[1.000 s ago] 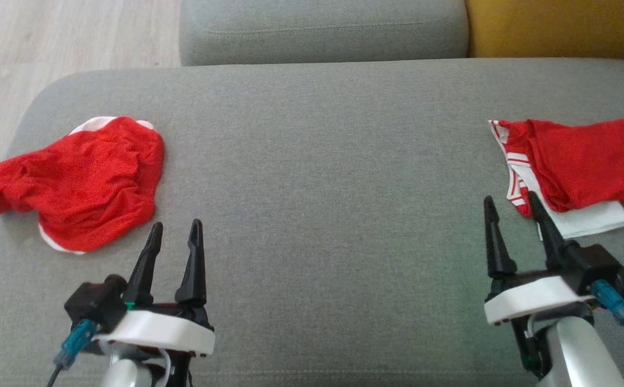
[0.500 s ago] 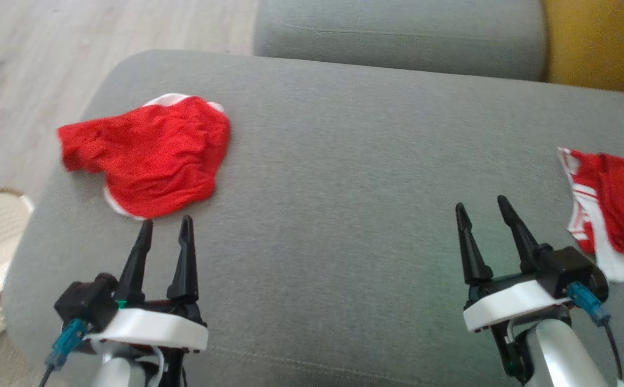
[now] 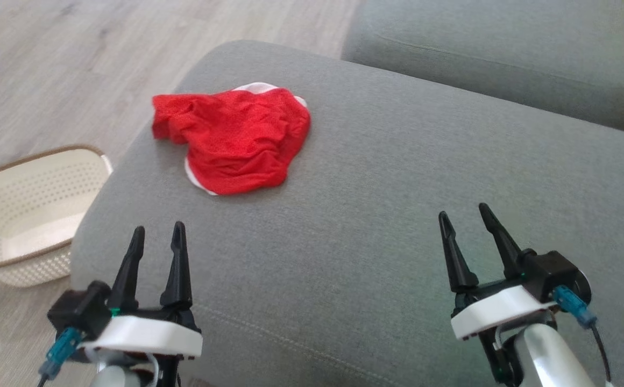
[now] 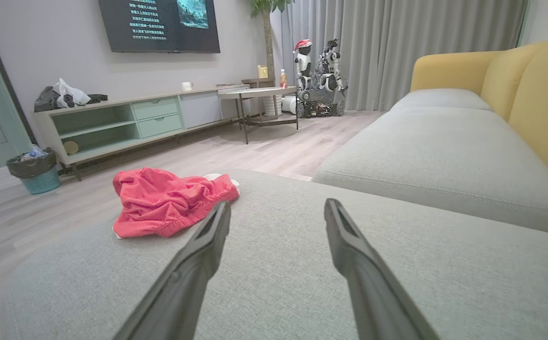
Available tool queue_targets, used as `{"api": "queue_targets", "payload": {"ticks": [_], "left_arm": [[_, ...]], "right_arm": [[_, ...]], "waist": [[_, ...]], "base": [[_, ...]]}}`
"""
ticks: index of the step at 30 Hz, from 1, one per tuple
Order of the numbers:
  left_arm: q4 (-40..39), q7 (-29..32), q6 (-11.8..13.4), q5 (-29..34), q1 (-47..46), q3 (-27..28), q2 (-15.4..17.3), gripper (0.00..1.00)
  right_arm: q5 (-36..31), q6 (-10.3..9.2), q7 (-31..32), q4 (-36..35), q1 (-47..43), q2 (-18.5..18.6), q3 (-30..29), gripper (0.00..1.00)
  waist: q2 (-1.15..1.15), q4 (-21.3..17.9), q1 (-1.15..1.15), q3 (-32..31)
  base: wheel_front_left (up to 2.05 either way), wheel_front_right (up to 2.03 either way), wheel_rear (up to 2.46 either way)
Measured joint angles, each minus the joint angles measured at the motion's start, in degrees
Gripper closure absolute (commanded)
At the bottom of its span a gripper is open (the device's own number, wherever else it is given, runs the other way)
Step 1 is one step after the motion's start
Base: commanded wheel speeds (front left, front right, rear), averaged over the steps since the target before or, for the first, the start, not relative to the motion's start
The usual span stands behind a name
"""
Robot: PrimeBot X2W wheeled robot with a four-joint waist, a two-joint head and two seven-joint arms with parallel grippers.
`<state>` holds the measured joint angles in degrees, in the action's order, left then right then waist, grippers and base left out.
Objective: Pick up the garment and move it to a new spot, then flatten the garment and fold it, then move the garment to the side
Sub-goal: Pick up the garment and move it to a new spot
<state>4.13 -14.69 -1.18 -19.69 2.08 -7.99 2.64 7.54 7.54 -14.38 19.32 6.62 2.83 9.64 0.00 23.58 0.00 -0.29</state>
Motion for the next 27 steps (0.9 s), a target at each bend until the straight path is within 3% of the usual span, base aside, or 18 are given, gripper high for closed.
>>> {"api": "queue_targets", "payload": {"ticks": [8,18,27], "left_arm": [[-0.10,0.00,0.00,0.04,0.49,0.74,0.00,0.00],[0.20,0.00,-1.02,0.79,-0.88,3.47,0.00,0.00],[12.05,0.07,-4.63,4.79,-13.42,4.05,1.92,0.00]], "right_arm": [[0.55,-0.01,0.00,0.27,-0.07,0.00,0.80,0.00],[0.60,-0.01,0.00,0.30,-0.04,0.00,1.07,0.00],[-1.67,0.00,0.11,-1.58,3.02,0.01,-1.69,0.00]], "waist": [[0.00,1.53,0.00,-0.16],[0.00,-0.83,0.00,1.36],[0.00,-4.11,0.00,6.49]], "base": [[0.00,0.00,0.00],[0.00,0.00,0.00],[0.00,0.00,0.00]]}}
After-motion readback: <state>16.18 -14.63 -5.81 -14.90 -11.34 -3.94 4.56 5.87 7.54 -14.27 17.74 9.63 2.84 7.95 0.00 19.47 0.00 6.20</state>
